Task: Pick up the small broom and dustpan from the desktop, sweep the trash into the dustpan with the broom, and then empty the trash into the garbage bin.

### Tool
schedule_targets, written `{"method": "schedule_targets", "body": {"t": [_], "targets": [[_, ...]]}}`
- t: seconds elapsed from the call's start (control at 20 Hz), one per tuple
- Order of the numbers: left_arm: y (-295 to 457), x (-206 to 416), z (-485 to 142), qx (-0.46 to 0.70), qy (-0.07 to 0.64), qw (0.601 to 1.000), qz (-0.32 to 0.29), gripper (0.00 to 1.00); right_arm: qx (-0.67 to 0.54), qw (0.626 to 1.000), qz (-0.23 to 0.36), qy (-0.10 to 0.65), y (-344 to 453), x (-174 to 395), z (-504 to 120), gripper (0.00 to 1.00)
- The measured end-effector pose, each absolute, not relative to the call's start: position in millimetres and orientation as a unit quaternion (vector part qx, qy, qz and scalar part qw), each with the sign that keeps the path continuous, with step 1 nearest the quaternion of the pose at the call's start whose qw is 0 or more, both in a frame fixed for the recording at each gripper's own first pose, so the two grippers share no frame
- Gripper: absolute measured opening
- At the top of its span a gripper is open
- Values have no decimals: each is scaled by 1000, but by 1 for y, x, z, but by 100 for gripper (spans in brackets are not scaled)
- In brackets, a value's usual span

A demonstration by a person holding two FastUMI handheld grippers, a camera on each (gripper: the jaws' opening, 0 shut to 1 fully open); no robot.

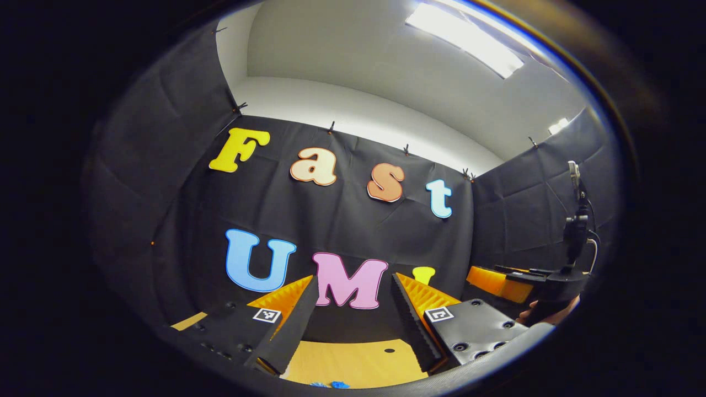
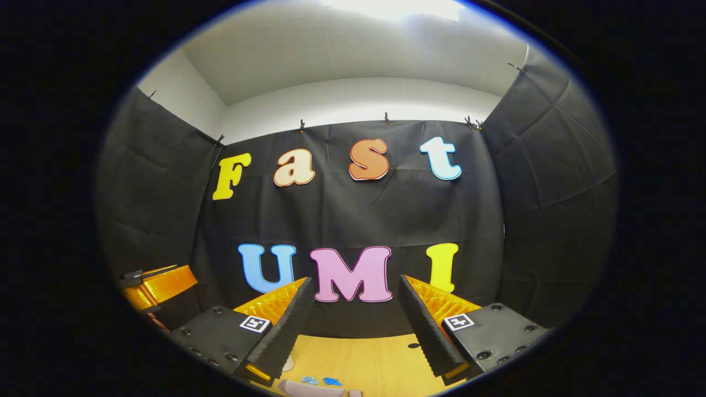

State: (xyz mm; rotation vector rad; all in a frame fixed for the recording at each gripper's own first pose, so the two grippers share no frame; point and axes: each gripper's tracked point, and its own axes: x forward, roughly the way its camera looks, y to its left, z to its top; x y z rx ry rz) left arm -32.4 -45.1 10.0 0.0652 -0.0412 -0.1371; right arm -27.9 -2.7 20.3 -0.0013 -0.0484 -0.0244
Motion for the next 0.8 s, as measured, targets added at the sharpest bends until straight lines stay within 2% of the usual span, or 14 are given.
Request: {"method": "schedule_targets", "body": {"t": [0.15, 0.2, 0.4, 0.5, 0.55, 0.6, 0.75, 0.8], "targets": [[-44, -36, 15, 36, -28, 997, -70, 77, -6, 1000, -4, -27, 3, -28, 23, 98], [-43, -38, 15, 37, -27, 997, -68, 77, -8, 1000, 0, -25, 6, -28, 20, 94], [-42, -39, 7, 30, -9, 997, -67, 77, -17, 1000, 8, -8, 11, -31, 11, 94], [-38, -37, 5, 32, -6, 998, -62, 78, -23, 1000, 6, -12, 10, -30, 15, 94], [-37, -36, 2, 32, -2, 998, -60, 77, -27, 999, 1, -17, 8, -30, 17, 98], [-36, -36, 1, 29, 1, 998, -56, 77, -30, 999, -2, -20, 7, -32, 19, 94], [-31, -33, -3, 18, 4, 999, -46, 77, -30, 999, -14, -20, 2, -29, 19, 94], [-31, -32, -4, 19, 5, 999, -45, 77, -35, 999, -22, -19, -2, -27, 18, 98]]}}
